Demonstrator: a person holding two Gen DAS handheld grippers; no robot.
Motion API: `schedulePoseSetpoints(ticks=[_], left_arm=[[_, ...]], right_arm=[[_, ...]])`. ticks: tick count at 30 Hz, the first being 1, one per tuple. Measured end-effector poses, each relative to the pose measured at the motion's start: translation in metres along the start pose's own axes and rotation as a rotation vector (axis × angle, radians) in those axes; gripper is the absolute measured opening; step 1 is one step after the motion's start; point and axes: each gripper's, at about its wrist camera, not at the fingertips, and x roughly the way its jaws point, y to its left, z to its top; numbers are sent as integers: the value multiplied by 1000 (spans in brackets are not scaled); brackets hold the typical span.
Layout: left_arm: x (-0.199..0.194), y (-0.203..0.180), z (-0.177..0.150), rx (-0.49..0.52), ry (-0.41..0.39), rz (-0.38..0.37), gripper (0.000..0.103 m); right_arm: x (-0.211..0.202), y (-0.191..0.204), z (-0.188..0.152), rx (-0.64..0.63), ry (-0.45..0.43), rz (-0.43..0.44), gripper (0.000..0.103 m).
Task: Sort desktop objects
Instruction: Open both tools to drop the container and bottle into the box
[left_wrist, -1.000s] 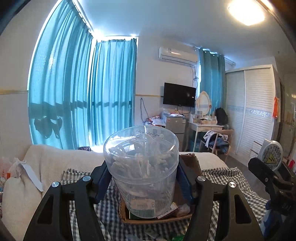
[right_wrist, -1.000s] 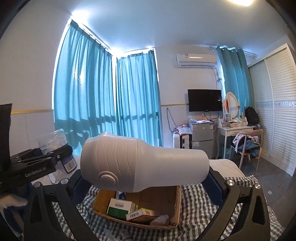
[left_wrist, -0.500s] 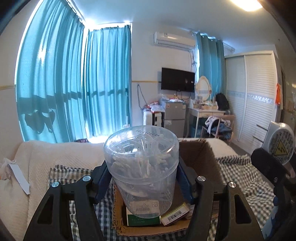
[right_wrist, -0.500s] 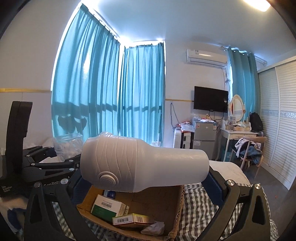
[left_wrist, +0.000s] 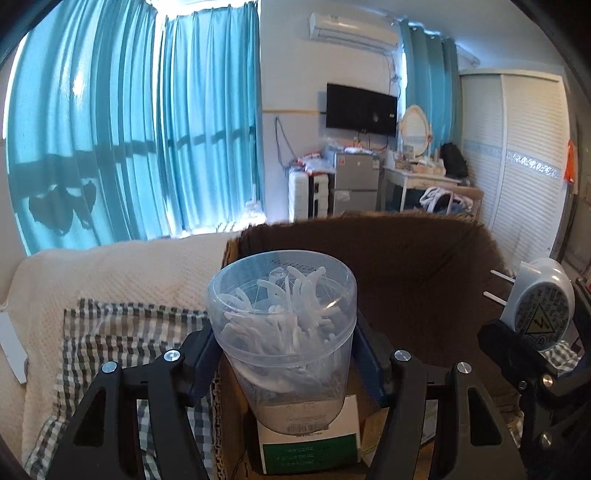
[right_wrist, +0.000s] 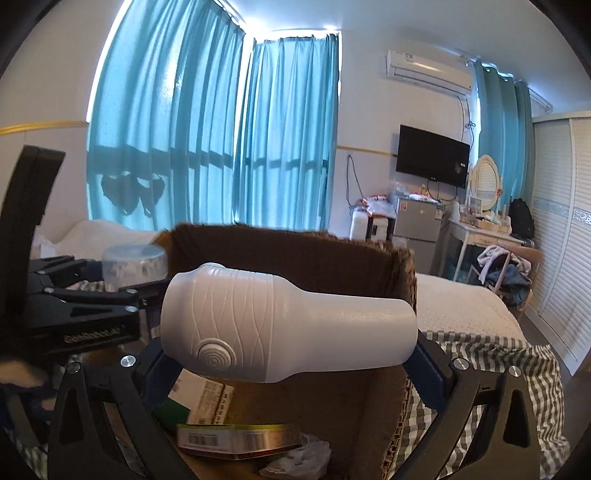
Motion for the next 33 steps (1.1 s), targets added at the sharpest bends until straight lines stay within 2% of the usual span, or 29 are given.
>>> schedulePoseSetpoints(ticks=[2, 3, 4, 11, 17, 24, 33], left_arm=[[6, 0, -4, 3, 16, 9, 79], [7, -1, -5, 4, 12, 22, 92], [7, -3, -5, 7, 5, 31, 97], [-3, -12, -4, 23, -3, 44, 97], [-19, -11, 3, 13, -34, 48, 102], [-45, -14, 10, 10, -67, 59, 103], [-89, -16, 10, 11, -94, 87, 103]], right_arm=[[9, -4, -5, 0, 11, -4, 103], [11, -6, -8, 4, 12, 9, 103], [12, -8, -9, 8, 15, 15, 103], [-5, -9, -6, 5, -18, -3, 103], [-27, -5, 3, 4, -49, -19, 103], [-51, 9, 0, 12, -39, 17, 103], [-100, 9, 10, 54, -76, 40, 103]])
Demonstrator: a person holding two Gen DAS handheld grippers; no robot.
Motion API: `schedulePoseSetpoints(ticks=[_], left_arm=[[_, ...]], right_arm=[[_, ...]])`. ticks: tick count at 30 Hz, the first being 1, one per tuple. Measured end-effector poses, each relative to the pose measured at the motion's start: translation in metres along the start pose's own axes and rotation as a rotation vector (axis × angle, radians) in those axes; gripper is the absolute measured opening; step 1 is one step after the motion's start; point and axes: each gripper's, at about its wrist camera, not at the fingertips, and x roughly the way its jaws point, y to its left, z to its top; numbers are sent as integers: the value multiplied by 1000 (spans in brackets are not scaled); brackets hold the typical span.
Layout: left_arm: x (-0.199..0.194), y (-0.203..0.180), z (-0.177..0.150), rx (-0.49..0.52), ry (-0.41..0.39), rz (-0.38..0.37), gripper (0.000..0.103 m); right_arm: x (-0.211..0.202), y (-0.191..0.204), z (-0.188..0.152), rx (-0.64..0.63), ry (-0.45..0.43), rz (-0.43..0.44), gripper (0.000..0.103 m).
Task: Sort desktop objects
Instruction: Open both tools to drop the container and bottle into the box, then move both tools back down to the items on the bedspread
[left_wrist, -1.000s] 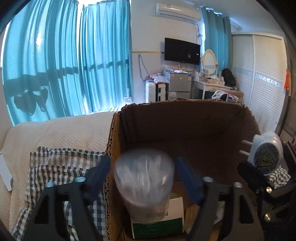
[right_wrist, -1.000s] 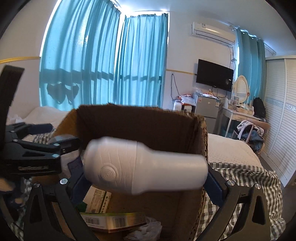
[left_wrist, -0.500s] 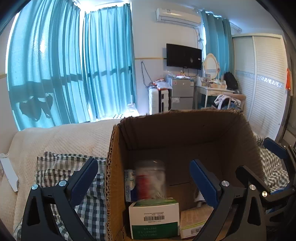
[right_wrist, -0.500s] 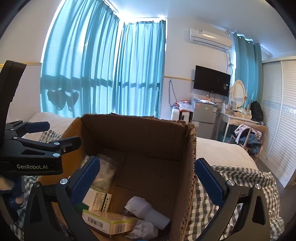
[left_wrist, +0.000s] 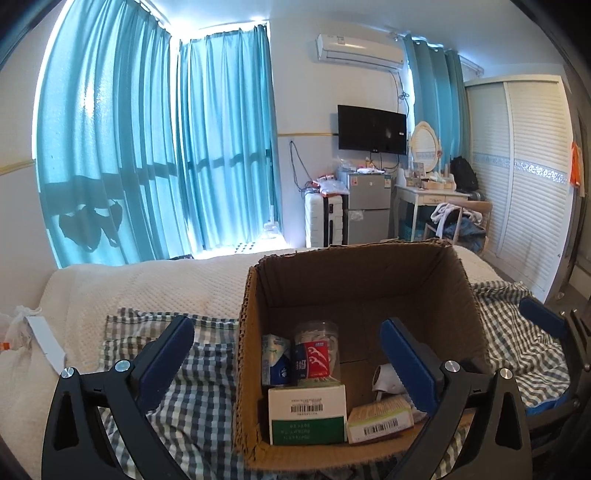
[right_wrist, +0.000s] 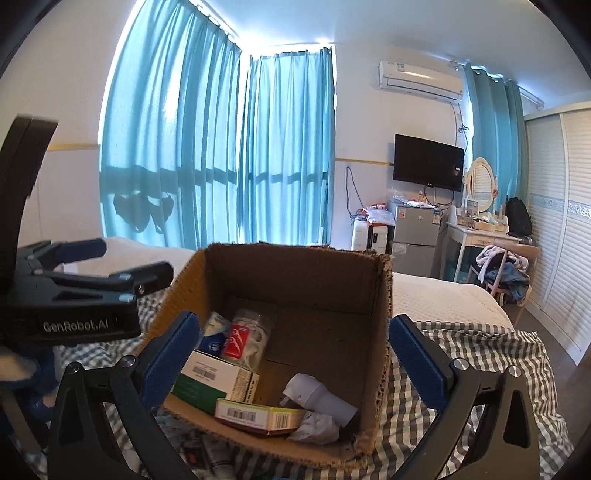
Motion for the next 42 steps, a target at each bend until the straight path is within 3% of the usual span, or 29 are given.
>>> schedulePoseSetpoints(ticks=[9, 23, 27, 33, 37, 42], left_arm=[[-40, 11, -9, -27, -9, 43, 103], [-70, 32, -67, -153, 47, 178, 103], [-65, 31, -92, -179, 109, 227, 103], [-58, 18, -119, -108, 189, 222, 103], [-56, 15, -137, -89, 229, 234, 103], [-47, 12, -161, -84, 288, 254, 99]], right_arm=[[-37, 20, -6, -13, -15, 9, 103], [-86, 32, -76, 48, 114, -6, 103], [-90, 37, -95, 25, 173, 3, 103], [-98, 42, -116, 18, 221, 26, 103], [-95, 44, -128, 14, 263, 39, 92], [-89, 49, -143, 16, 309, 57, 90]])
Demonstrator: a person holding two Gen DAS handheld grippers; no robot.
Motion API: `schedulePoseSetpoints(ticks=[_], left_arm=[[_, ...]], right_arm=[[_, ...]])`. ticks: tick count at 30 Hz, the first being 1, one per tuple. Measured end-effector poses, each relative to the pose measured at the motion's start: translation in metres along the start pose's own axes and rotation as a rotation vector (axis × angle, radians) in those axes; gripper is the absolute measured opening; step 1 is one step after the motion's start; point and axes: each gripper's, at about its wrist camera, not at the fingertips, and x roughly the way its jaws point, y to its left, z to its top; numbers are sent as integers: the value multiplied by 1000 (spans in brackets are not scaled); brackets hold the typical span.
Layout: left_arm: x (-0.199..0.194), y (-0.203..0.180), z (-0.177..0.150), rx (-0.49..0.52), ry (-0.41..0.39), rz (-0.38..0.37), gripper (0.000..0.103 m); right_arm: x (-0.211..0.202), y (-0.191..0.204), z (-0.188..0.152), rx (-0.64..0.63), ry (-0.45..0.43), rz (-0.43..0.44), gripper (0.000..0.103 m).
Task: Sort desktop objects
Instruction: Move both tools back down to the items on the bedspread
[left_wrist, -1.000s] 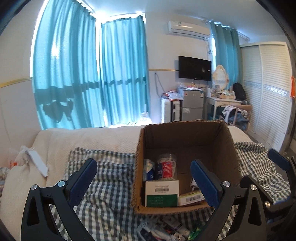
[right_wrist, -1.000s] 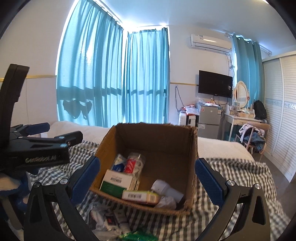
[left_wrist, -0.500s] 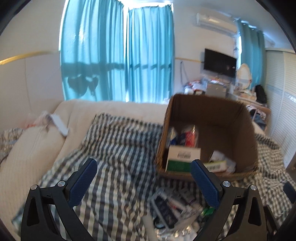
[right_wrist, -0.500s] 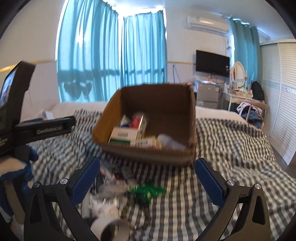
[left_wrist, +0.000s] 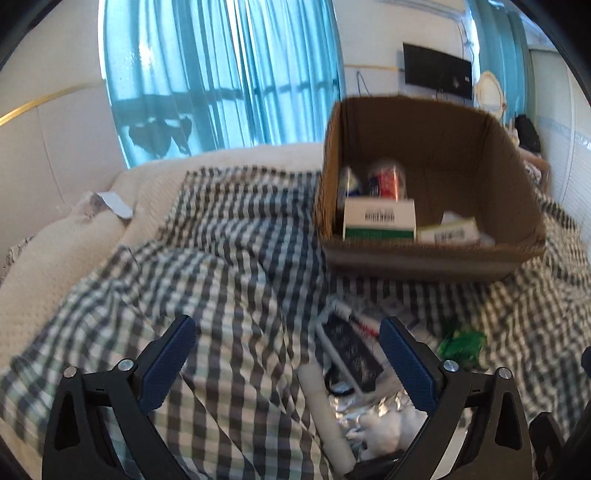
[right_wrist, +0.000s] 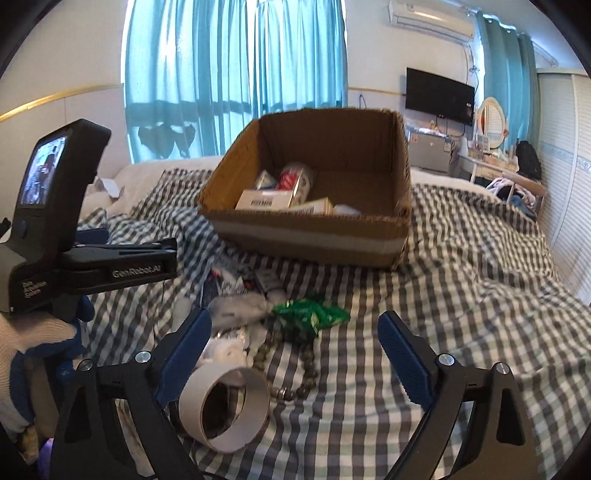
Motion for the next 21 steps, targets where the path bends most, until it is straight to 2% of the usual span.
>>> schedulePoseSetpoints(ticks=[6, 9, 15, 21], left_arm=[[19, 2, -12, -2, 74, -15, 97], [27, 4, -15, -4, 115, -9, 95], [48, -1, -28, 20, 211, -16, 90], [58, -8, -34, 47, 252, -26, 89]], right_arm=[[16, 2, -13, 6, 62, 27, 85], [25, 4, -19, -6, 104, 19, 77], [37, 6, -30, 7, 150, 60, 76], [44, 7, -32, 24, 172, 106, 74]])
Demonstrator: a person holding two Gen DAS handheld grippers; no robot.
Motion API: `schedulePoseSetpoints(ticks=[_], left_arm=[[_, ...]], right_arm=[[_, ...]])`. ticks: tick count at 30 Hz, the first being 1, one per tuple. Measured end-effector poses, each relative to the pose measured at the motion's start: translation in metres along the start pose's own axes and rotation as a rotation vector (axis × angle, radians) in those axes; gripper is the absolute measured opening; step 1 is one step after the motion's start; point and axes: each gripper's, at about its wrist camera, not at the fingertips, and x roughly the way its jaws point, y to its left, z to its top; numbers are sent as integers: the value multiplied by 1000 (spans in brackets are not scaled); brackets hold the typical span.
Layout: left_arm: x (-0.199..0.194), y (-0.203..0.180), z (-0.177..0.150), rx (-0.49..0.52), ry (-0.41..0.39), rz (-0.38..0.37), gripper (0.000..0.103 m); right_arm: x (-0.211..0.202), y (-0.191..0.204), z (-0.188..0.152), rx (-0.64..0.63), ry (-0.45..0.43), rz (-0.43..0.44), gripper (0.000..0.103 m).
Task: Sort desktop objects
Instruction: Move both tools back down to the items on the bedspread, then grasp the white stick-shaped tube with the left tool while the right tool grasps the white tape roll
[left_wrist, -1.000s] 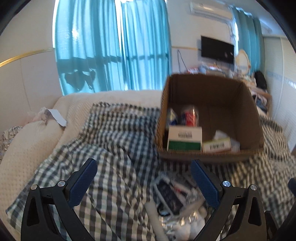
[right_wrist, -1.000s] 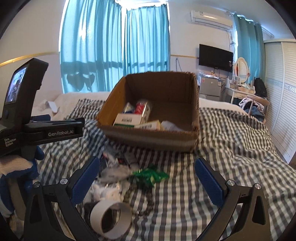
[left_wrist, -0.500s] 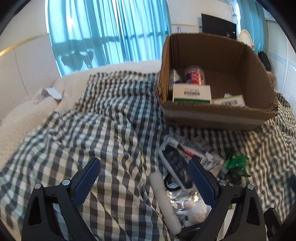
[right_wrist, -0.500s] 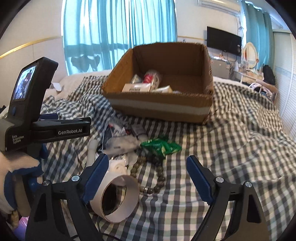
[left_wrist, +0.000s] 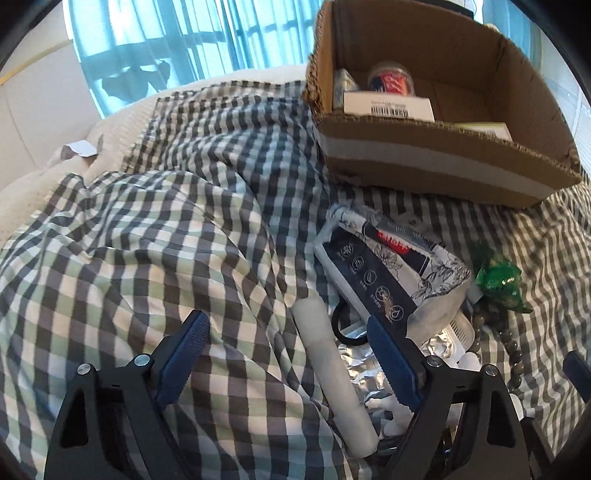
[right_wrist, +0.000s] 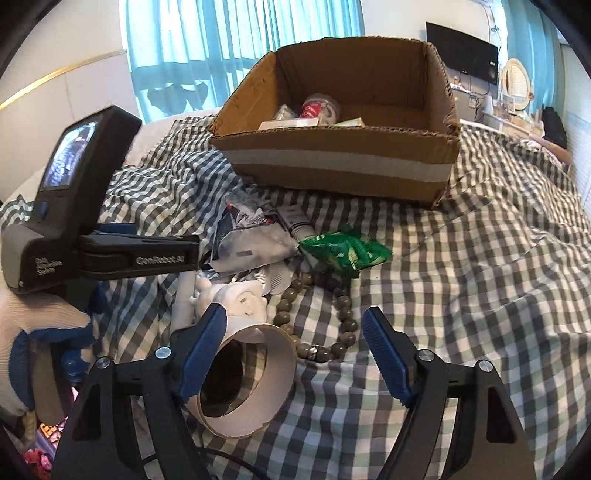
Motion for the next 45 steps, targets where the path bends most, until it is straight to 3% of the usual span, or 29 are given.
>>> schedulePoseSetpoints(ticks=[3, 7, 11, 14, 16, 19, 24, 28, 29, 31, 33, 38, 45], left_arm=[[6, -4, -3, 21, 22, -6, 85], [15, -9, -2, 44, 59, -41, 66], [32, -16, -4, 58, 123, -93, 65], [35, -14, -3, 41, 136, -113, 63], [35, -13, -4, 33, 140, -138, 44], [35, -10, -4, 23, 141, -141, 33], [33, -5, -4, 10, 137, -137, 23], [29, -1, -4, 4, 130, -144, 17], [29, 1, -3, -2, 127, -149, 16], [25, 5, -3, -12, 116, -159, 0], [21, 5, -1, -15, 118, -201, 0], [8, 2, 2, 5, 88, -206, 0], [-4, 5, 4, -12, 97, -214, 0]], right_arm=[[1, 2, -1, 2, 12, 27, 71], [5, 6, -2, -2, 31, 65, 64], [11, 11, -2, 0, 53, 108, 60], [14, 13, -1, -3, 62, 140, 49], [15, 16, 0, -7, 66, 159, 43], [17, 15, 0, -7, 64, 160, 40], [15, 18, 1, -22, 52, 163, 14], [12, 22, 1, -45, 42, 153, 0], [12, 21, 0, -43, 38, 153, 0], [10, 20, 0, -36, 34, 154, 0], [8, 19, 0, -30, 19, 149, 0], [-5, 13, 5, -16, -31, 138, 0], [-4, -1, -3, 97, 42, 184, 0]])
